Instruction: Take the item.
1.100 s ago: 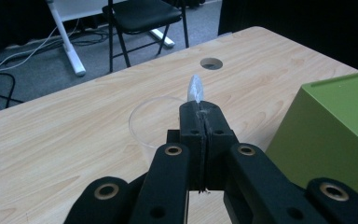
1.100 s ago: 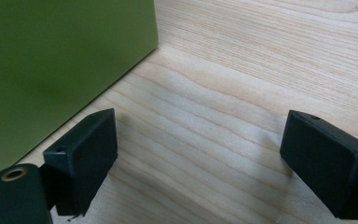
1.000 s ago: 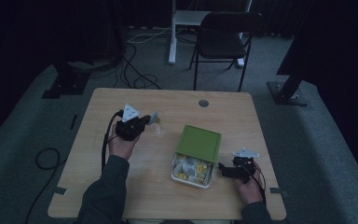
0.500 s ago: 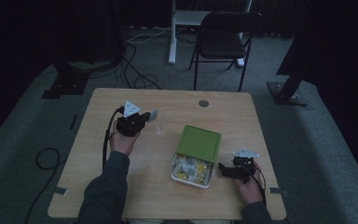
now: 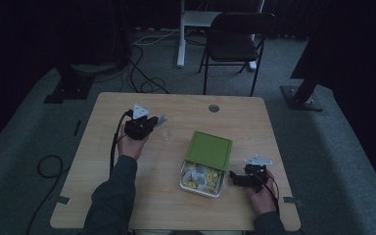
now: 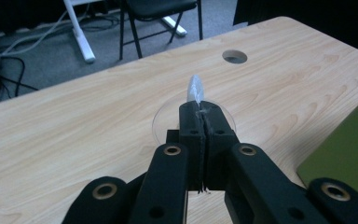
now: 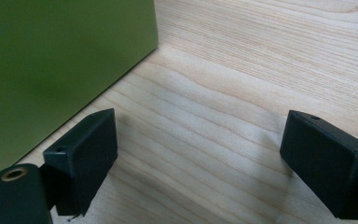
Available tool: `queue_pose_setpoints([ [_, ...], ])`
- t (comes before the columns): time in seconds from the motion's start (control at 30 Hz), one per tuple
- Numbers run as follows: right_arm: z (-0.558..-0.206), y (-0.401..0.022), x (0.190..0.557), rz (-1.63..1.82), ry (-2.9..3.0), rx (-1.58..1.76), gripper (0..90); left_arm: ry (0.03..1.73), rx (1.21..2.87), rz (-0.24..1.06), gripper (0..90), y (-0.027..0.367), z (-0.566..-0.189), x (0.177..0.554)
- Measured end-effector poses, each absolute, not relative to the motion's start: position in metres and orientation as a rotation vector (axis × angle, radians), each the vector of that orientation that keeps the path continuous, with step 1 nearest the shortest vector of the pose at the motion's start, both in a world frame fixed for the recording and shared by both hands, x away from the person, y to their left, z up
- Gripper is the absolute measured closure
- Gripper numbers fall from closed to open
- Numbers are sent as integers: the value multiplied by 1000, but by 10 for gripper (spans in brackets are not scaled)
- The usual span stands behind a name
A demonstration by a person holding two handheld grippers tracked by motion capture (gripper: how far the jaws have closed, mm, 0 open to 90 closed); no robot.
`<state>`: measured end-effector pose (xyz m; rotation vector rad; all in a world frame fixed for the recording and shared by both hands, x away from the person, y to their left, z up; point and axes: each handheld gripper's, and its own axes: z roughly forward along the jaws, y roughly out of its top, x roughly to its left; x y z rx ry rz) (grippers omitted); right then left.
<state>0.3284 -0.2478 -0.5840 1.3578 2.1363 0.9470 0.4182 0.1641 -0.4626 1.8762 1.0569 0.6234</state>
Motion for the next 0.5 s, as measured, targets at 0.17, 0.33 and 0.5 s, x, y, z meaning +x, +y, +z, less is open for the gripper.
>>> queue_pose_setpoints([
  [0.17,-584,-248,328,947,2136,1357,106,1061,1872,621,724,165,-463,418],
  [0.33,-584,-248,328,947,2137,1357,106,1057,1870,637,714,168,-460,415],
  [0.5,-584,-248,328,947,2137,1357,106,1061,1861,632,700,173,-462,414],
])
